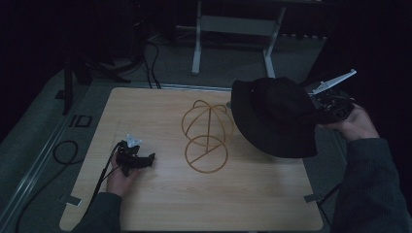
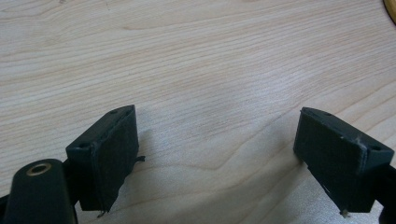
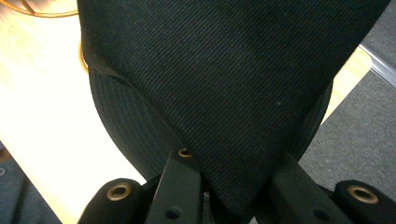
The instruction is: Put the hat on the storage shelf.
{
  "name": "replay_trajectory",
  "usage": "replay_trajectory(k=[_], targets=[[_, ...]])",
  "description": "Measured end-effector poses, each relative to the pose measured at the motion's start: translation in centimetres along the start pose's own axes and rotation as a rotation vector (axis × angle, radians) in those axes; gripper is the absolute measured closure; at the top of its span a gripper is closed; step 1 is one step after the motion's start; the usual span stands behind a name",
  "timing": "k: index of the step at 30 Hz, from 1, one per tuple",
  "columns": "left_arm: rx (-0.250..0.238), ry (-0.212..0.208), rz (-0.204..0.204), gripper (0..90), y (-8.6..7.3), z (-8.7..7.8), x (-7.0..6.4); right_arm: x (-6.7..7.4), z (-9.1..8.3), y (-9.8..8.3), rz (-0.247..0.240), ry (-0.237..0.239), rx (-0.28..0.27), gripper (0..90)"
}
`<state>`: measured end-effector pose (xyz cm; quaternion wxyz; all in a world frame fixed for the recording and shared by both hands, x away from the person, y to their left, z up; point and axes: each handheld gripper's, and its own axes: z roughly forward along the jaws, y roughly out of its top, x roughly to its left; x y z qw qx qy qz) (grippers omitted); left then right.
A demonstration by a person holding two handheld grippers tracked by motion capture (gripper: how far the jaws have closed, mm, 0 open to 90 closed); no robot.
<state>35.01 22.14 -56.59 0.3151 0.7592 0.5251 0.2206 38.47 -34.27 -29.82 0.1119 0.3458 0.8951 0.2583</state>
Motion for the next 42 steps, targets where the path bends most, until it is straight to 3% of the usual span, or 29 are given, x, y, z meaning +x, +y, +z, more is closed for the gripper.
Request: replay_trajectory(k=[42], targets=[[-0.001,0.000,-0.002,14.2,0.0,0.0,0.0,1.6,-2.4,1.6,-0.092,0.044,-0.044,85.5]])
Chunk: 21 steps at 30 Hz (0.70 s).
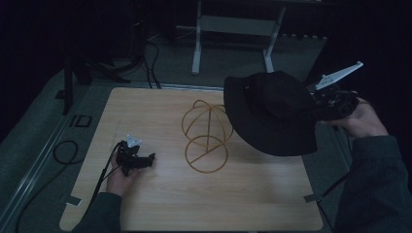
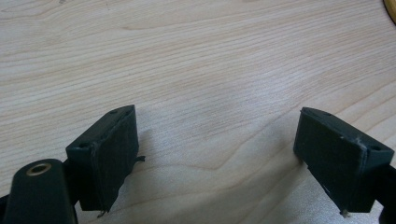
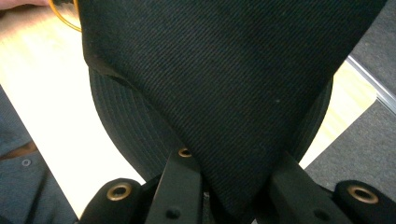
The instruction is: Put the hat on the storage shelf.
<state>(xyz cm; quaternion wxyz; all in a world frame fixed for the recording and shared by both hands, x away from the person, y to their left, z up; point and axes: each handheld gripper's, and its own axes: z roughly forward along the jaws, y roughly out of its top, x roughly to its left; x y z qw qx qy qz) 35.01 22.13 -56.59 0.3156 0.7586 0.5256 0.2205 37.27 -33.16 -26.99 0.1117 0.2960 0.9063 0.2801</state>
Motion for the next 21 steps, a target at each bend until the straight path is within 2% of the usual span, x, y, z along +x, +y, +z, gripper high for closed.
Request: replay_trajectory(k=[14,21], targets=[[0.000,0.000,0.000,14.3,0.0,0.0,0.0,0.8,-1.5,1.1,-0.028,0.013,-0.016,85.5],[0.000,0.000,0.000,14.3,0.0,0.0,0.0,1.2,-1.6,1.8,-0.051,0.023,-0.006,85.5]])
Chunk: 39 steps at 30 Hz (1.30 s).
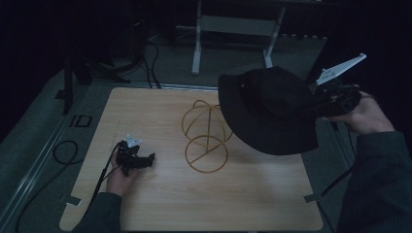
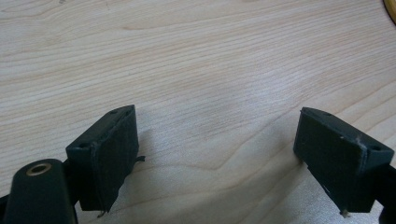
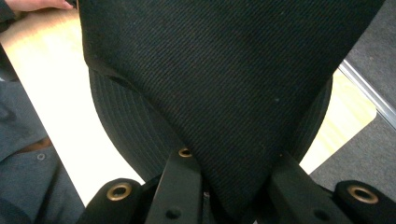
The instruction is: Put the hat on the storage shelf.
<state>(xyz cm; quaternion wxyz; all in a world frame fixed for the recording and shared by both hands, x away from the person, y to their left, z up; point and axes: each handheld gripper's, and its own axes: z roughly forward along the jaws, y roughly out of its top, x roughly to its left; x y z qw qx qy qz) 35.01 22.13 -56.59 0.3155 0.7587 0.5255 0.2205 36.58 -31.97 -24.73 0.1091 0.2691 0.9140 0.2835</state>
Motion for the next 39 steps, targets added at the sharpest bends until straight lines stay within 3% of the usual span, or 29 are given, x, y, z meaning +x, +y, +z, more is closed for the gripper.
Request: replay_trajectory(k=[20,39], targets=[[0.000,0.000,0.000,14.3,0.0,0.0,0.0,1.5,2.4,3.9,-0.080,0.065,-0.004,85.4],[0.000,0.000,0.000,14.2,0.0,0.0,0.0,2.8,7.1,7.1,-0.123,0.122,0.056,85.3]])
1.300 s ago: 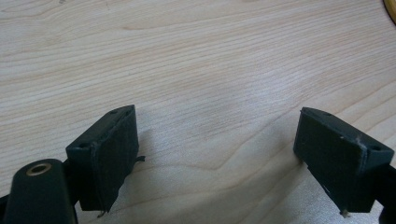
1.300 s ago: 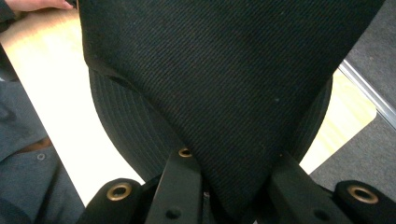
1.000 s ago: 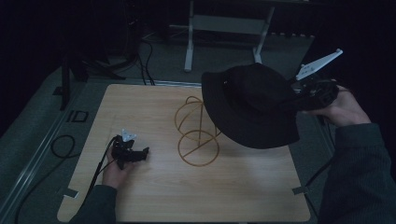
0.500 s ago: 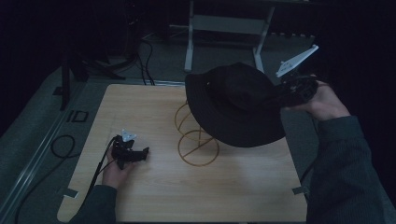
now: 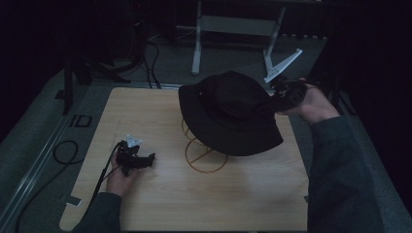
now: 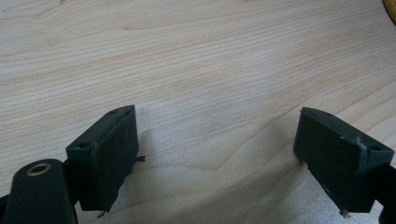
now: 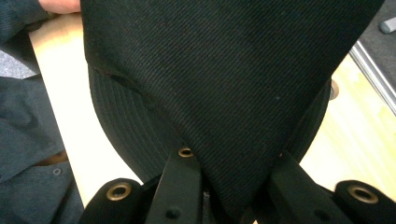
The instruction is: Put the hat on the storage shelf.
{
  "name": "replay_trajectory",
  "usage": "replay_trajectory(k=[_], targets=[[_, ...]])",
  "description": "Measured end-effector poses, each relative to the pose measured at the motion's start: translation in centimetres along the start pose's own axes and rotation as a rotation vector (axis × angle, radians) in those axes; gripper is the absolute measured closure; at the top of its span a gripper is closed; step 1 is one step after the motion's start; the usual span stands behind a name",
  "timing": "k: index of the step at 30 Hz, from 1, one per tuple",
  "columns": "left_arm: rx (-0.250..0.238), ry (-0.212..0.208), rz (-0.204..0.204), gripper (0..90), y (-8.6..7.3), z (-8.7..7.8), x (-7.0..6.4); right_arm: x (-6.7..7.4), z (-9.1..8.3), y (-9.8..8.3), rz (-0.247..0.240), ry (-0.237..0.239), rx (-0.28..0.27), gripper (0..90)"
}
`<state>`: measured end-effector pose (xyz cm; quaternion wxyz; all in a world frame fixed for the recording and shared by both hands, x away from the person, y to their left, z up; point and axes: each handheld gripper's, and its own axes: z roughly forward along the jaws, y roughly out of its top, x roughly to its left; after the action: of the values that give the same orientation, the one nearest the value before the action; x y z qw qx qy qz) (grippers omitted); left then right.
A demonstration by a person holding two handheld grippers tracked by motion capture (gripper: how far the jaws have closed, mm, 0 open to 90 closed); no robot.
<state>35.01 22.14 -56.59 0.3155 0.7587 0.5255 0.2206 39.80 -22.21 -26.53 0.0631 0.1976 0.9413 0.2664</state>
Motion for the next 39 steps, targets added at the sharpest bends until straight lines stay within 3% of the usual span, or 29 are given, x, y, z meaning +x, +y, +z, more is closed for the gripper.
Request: replay_trajectory(k=[17,39], targets=[[-0.001,-0.001,0.001,14.3,0.0,0.0,0.0,0.7,2.8,2.0,-0.025,0.037,0.031,85.0],[-0.001,-0.001,0.002,14.3,0.0,0.0,0.0,0.9,5.4,3.2,-0.020,0.043,0.079,78.4]])
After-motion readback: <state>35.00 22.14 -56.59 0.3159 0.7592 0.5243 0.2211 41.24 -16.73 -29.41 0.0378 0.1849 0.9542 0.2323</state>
